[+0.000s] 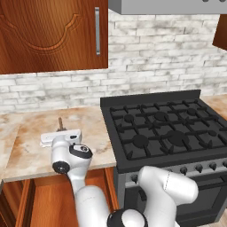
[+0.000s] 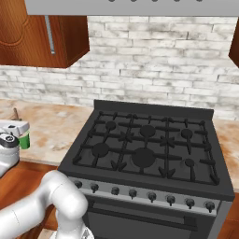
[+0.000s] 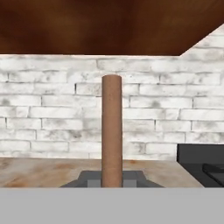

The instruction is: Pick up the straw from the left drawer and put it inside the smoothie cup.

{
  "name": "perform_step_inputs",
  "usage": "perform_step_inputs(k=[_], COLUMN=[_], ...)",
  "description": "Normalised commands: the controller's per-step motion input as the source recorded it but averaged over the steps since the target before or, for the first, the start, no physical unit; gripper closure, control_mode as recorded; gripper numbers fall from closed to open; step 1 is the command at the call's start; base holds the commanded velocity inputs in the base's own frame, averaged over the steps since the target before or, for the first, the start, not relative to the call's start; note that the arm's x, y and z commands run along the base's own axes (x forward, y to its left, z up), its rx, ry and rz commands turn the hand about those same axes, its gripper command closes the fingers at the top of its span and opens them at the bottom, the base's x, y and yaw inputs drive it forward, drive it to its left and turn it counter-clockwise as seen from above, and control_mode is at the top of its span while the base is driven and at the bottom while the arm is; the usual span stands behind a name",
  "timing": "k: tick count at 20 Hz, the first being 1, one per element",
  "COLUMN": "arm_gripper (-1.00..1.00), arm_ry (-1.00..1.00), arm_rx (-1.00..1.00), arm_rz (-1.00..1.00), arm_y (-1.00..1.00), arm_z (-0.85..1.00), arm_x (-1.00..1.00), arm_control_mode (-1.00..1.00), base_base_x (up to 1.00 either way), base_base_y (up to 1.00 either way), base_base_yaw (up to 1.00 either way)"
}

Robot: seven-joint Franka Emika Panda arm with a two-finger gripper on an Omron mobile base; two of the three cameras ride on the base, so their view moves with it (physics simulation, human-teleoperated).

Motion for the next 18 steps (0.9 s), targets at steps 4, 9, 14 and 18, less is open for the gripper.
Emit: perform_step_inputs(k=[4,9,14,18], arm_gripper=[1.0,-1.0,-1.0,-1.0], arm_ry=[0.1,0.06,0.0,0.0], arm_rx=[0.0,0.0,0.0,0.0], arm_rz=[0.0,0.0,0.0,0.0], arm_y=[0.0,0.0,0.0,0.0], arm_z=[-0.16,-0.18,0.0,0.03], arm_x=[0.16,0.01,-0.12,-0.01], arm_control_mode=[-1.0,-1.0,-1.0,-1.0], base_base_x=[0.0,0.0,0.0,0.0], base_base_y=[0.0,0.0,0.0,0.0], base_base_yaw=[0.0,0.0,0.0,0.0])
